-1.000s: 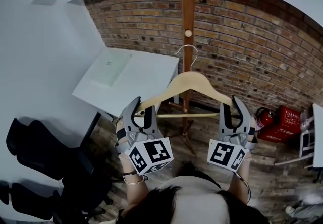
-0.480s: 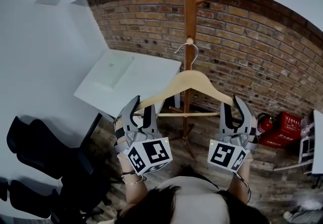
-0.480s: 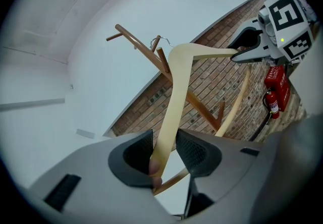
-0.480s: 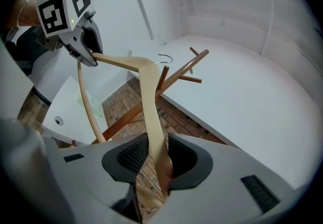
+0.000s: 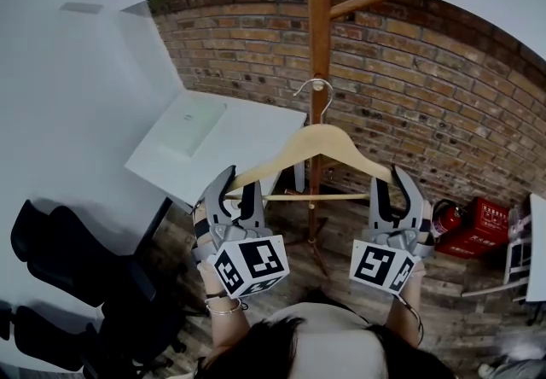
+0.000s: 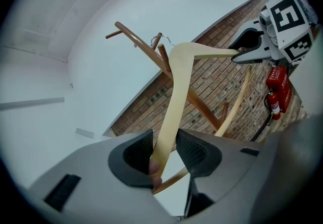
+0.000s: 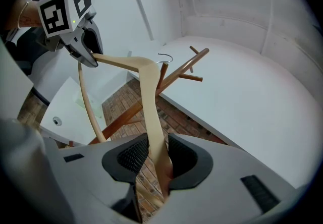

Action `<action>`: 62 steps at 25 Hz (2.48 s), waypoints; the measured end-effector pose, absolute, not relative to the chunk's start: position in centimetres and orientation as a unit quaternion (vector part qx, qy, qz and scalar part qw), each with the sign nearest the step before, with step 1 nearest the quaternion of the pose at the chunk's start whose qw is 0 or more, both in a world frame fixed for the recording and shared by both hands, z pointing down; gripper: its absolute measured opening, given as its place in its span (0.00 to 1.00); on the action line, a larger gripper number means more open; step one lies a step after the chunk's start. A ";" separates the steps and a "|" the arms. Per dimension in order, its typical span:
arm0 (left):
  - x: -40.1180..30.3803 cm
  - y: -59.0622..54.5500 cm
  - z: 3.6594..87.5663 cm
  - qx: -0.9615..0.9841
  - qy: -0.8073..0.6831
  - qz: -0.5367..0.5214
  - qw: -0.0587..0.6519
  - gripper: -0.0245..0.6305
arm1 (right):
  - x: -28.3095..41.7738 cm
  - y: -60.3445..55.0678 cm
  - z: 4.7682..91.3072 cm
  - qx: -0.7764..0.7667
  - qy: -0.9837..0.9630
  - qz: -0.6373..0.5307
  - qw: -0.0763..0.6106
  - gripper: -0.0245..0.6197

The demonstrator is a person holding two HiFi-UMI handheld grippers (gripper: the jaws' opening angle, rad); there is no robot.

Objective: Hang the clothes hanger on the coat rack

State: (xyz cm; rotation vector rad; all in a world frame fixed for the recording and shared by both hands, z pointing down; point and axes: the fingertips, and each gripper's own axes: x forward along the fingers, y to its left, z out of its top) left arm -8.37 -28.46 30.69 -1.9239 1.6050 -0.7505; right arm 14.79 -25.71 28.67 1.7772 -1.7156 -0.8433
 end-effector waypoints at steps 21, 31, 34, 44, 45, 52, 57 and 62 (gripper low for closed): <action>-7.7 -31.5 32.2 -0.709 0.593 -0.297 0.239 0.26 | 15.6 -29.3 30.3 0.649 -0.649 -0.295 0.268 0.25; -7.7 -32.4 32.2 -0.705 0.597 -0.296 0.241 0.26 | 15.6 -30.4 30.2 0.647 -0.650 -0.300 0.263 0.25; -7.6 -32.7 32.5 -0.706 0.596 -0.300 0.239 0.26 | 15.7 -30.8 30.5 0.645 -0.652 -0.297 0.266 0.25; -7.0 -34.0 33.6 -0.708 0.590 -0.311 0.232 0.26 | 16.3 -32.1 31.7 0.642 -0.656 -0.287 0.274 0.25; -6.9 -34.1 33.8 -0.709 0.589 -0.312 0.231 0.26 | 16.4 -32.2 31.9 0.641 -0.656 -0.286 0.275 0.25; -6.8 -34.4 35.0 -0.707 0.591 -0.320 0.222 0.26 | 16.6 -32.9 33.0 0.635 -0.665 -0.279 0.279 0.25; -7.0 -34.7 35.5 -0.706 0.594 -0.319 0.218 0.26 | 16.4 -33.4 33.4 0.633 -0.667 -0.278 0.278 0.25; -7.2 -35.0 35.6 -0.712 0.596 -0.298 0.222 0.26 | 16.2 -33.9 33.7 0.635 -0.669 -0.274 0.274 0.25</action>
